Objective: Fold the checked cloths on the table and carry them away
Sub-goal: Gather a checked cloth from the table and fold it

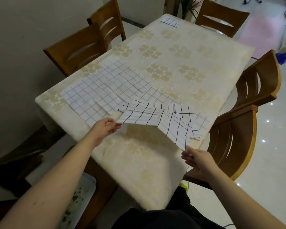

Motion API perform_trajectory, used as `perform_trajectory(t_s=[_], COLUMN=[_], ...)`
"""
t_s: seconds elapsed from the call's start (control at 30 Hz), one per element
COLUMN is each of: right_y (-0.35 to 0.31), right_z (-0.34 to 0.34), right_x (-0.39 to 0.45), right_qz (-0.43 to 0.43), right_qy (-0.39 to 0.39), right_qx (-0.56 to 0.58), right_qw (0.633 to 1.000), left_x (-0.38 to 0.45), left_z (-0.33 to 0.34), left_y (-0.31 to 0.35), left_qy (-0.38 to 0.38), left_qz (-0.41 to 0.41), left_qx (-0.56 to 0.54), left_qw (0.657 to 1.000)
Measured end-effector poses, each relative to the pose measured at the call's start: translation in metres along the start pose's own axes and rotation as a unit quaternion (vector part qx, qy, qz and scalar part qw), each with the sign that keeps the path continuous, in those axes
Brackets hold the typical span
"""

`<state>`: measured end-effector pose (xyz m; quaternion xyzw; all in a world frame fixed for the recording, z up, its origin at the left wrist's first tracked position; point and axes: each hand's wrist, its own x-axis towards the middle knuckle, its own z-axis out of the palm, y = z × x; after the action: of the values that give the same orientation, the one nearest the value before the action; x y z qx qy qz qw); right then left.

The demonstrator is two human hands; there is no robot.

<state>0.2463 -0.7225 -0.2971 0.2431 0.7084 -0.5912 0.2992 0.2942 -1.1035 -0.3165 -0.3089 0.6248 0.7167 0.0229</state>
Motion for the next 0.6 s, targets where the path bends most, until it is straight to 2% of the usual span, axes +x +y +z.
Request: perform_trajectory(t_s=[0.23, 0.47, 0.6], right_y=[0.031, 0.033, 0.036], right_z=[0.01, 0.008, 0.005], right_x=[0.006, 0.008, 0.009], right_qz=[0.044, 0.046, 0.064], right_qy=[0.041, 0.067, 0.064], right_qx=[-0.018, -0.045, -0.064], right_qw=[0.998, 0.996, 0.994], left_x=[0.0, 0.014, 0.015], left_z=[0.004, 0.021, 0.022], left_y=[-0.054, -0.072, -0.077], left_qy=[0.062, 0.158, 0.179], left_qz=[-0.114, -0.131, -0.129], left_qx=[-0.092, -0.054, -0.021], left_qw=[0.987, 0.977, 0.975])
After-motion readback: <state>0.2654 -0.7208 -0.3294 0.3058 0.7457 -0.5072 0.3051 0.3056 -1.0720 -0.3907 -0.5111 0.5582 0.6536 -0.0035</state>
